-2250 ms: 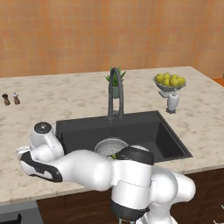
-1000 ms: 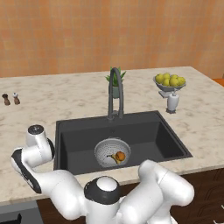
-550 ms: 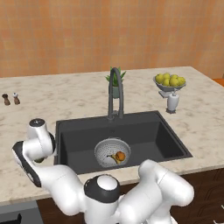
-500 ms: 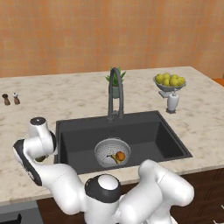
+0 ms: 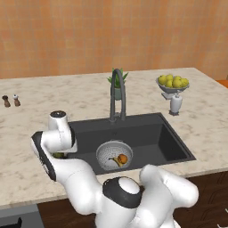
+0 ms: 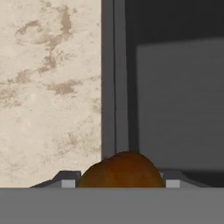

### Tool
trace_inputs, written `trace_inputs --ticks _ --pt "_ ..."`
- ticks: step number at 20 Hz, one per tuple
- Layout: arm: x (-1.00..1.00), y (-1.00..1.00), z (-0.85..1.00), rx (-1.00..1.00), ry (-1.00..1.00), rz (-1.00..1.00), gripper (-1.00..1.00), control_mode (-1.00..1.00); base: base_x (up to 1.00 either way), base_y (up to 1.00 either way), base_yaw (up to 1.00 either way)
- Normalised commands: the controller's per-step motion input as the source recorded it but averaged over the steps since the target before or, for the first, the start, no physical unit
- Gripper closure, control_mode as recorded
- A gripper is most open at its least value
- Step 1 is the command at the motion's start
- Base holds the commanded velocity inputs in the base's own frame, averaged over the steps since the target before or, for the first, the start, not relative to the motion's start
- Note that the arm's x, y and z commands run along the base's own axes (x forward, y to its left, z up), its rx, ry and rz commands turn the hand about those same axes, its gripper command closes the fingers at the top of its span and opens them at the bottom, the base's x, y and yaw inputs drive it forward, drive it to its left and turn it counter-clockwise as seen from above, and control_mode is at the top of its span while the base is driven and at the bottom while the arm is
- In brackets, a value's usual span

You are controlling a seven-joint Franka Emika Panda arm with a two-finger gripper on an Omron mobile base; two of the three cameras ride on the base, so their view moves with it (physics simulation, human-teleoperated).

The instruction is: Put the colander in the sink, put the mango, peach, banana in the colander, and turn on the sink faucet and pour water over the colander.

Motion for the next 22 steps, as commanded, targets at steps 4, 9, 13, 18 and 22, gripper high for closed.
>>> trace_inputs --ticks 4,9,13,18,22 --pt "-0.04 -0.75 -0.03 -0.01 0.00 -0.03 1.00 -1.00 0.00 0.00 0.00" --pt "0.00 -0.65 -0.06 -0.03 0.00 -0.09 1.00 -1.00 0.00 0.00 0.00" --pt "0.00 -0.62 -0.01 -0.03 0.00 -0.13 1.00 -1.00 0.00 0.00 0.00" --pt "0.00 -0.54 0.00 -0.02 0.00 -0.16 1.00 -1.00 0.00 0.00 0.00" --pt "0.00 -0.45 -0.03 -0.02 0.00 -0.18 1.00 -1.00 0.00 0.00 0.00"
